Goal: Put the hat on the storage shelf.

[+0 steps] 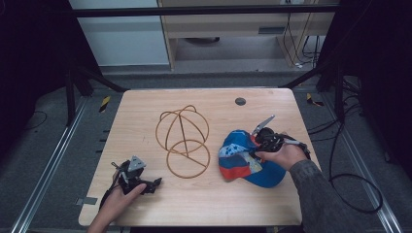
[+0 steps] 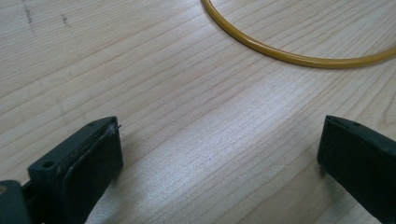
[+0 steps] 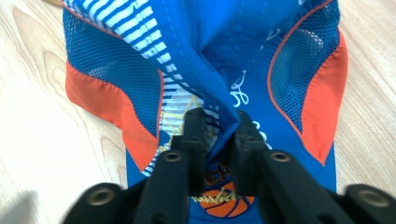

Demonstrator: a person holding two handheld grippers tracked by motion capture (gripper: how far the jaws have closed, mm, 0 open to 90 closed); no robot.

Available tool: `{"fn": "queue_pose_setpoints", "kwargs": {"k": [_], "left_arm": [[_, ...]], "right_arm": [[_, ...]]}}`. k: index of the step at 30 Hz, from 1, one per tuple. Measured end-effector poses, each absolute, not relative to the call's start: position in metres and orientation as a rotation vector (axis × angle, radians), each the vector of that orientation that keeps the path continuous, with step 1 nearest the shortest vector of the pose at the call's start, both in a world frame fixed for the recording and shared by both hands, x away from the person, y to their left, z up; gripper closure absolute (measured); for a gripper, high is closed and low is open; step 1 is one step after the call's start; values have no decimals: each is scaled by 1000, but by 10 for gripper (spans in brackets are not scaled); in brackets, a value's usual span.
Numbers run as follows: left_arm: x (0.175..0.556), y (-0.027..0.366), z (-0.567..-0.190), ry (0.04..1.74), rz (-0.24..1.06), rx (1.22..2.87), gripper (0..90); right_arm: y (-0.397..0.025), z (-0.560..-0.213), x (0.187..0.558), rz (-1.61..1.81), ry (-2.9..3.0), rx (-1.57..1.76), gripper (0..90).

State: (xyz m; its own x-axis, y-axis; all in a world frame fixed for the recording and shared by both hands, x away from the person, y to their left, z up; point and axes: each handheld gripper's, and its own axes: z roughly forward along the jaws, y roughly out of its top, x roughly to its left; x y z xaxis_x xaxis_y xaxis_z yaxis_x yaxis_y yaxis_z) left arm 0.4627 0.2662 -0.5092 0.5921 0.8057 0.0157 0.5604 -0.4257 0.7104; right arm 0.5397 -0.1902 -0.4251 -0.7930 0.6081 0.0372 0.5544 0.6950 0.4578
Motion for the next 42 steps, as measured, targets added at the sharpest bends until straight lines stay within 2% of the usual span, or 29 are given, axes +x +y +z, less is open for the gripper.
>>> {"fn": "queue_pose_setpoints", "kwargs": {"k": [2, 6, 42], "left_arm": [[463, 266, -509, 1078, 469, 2147, 0], [463, 266, -509, 1077, 469, 2147, 0], [462, 266, -509, 1080, 473, 2147, 0]], "right_arm": [[-189, -424, 539, 696, 2791, 950, 858], [-192, -418, 538, 706, 2787, 962, 880], [-214, -310, 515, 909, 2595, 854, 899]]}}
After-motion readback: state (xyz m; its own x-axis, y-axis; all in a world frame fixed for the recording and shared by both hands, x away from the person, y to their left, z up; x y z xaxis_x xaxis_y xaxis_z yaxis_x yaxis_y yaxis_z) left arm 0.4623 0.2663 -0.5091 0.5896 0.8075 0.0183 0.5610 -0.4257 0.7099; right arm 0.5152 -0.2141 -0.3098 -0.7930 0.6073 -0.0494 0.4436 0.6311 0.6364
